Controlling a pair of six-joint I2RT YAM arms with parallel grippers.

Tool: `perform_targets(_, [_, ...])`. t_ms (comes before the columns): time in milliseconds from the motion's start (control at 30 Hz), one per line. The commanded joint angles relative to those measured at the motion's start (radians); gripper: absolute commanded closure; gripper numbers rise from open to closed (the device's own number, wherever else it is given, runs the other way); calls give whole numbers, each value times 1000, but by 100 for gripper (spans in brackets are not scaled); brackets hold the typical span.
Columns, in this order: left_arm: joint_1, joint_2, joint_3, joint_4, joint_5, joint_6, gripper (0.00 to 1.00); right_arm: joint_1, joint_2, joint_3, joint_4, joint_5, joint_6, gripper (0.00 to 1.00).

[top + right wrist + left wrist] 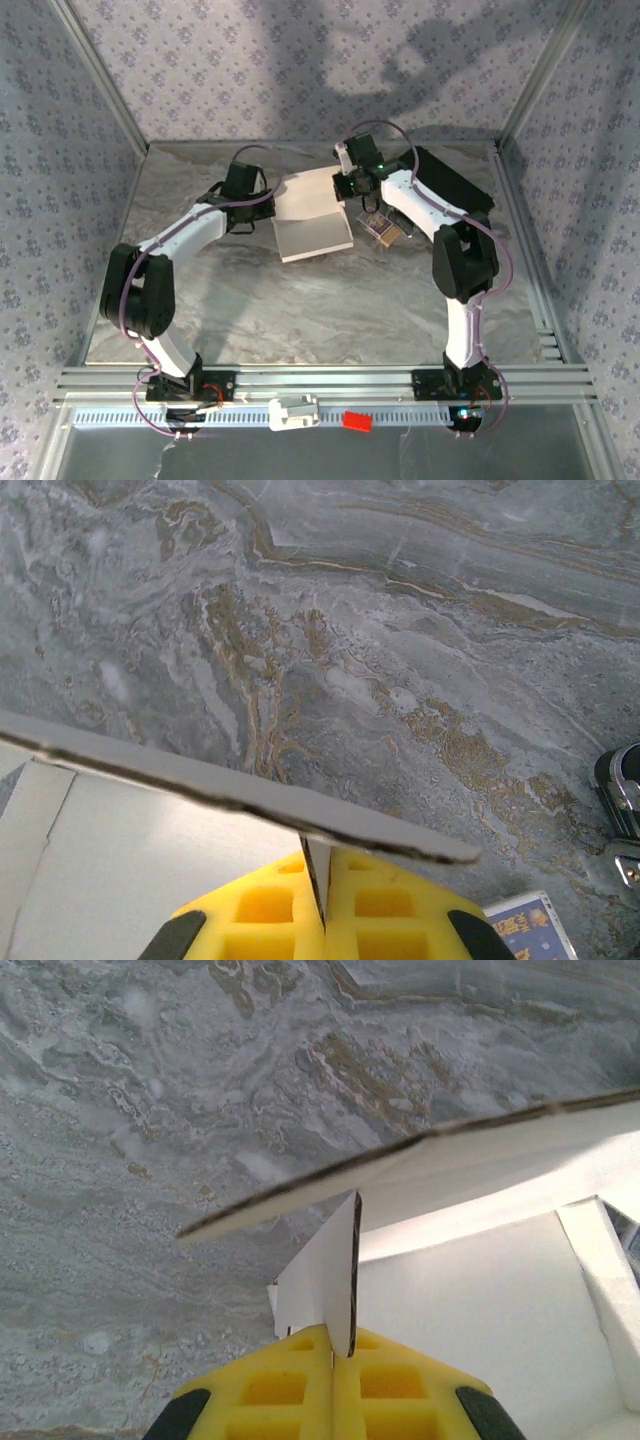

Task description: Fold the paper box

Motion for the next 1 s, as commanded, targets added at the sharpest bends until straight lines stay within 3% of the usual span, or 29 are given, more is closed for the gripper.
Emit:
perform_targets(0, [-13,27,56,90,36,-70,100,58,22,51,57,-5,110,100])
perform_targets(133, [-1,57,97,91,9,-70,100,68,55,72,60,30,145,100])
perform_targets(567, [40,129,155,108,104,-81,100,73,131,178,22,65,281,100])
perform_targets(767, [36,111,125,117,124,-86,100,122,106,114,62,145,325,100])
perform_targets(967, [36,83,46,195,137,-88,100,122,93,52,118,134,387,100])
